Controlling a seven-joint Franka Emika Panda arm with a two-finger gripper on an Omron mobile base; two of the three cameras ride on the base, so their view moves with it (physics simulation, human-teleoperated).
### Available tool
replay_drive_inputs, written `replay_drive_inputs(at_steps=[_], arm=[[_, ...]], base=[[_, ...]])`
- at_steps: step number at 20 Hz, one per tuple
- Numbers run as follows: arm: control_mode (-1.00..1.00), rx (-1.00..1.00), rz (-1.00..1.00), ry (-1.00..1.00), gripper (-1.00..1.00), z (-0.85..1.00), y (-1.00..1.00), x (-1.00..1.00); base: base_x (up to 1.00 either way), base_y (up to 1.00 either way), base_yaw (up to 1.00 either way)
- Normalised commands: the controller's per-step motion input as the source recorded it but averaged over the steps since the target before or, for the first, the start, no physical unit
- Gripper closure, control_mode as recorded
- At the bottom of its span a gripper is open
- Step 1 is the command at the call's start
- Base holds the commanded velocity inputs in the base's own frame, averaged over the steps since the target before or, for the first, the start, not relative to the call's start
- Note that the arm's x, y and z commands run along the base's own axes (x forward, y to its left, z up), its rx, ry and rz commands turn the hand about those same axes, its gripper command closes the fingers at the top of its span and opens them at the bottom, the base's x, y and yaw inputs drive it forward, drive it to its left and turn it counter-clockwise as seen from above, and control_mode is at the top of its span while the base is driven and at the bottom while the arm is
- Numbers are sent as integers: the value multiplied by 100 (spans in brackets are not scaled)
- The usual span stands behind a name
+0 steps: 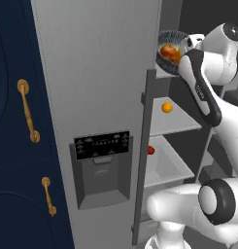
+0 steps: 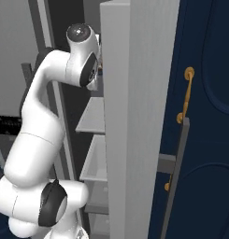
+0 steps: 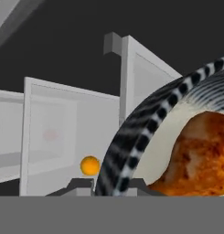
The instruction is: Pick the chicken drumstick and lemon from their plates and place them in the bowl. Then put the bowl in the fridge.
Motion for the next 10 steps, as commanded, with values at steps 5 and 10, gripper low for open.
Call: replay_drive_inputs(at_steps=[5, 10], arm=[[-100, 0, 6, 0, 100, -2, -20, 54], [-100, 0, 2, 0, 100, -1, -1, 24]], base=[[0, 0, 0], [0, 0, 0]])
